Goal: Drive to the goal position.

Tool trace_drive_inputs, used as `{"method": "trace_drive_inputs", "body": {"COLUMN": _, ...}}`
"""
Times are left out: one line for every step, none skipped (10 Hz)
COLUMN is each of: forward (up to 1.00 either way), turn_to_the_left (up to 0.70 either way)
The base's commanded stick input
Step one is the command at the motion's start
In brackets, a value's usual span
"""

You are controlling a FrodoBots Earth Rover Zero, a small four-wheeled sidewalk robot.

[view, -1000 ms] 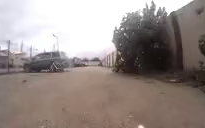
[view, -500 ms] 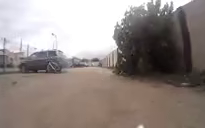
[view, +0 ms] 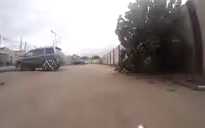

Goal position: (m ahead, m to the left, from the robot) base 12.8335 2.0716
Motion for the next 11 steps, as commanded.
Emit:
{"method": "trace_drive_inputs", "body": {"forward": 1.0, "turn_to_the_left": 0.0}}
{"method": "trace_drive_inputs", "body": {"forward": 1.0, "turn_to_the_left": 0.0}}
{"method": "trace_drive_inputs", "body": {"forward": 1.0, "turn_to_the_left": 0.0}}
{"method": "trace_drive_inputs", "body": {"forward": 1.0, "turn_to_the_left": 0.0}}
{"method": "trace_drive_inputs", "body": {"forward": 1.0, "turn_to_the_left": 0.0}}
{"method": "trace_drive_inputs", "body": {"forward": 1.0, "turn_to_the_left": 0.0}}
{"method": "trace_drive_inputs", "body": {"forward": 1.0, "turn_to_the_left": 0.0}}
{"method": "trace_drive_inputs", "body": {"forward": 1.0, "turn_to_the_left": 0.0}}
{"method": "trace_drive_inputs", "body": {"forward": 1.0, "turn_to_the_left": 0.0}}
{"method": "trace_drive_inputs", "body": {"forward": 1.0, "turn_to_the_left": 0.0}}
{"method": "trace_drive_inputs", "body": {"forward": 1.0, "turn_to_the_left": 0.0}}
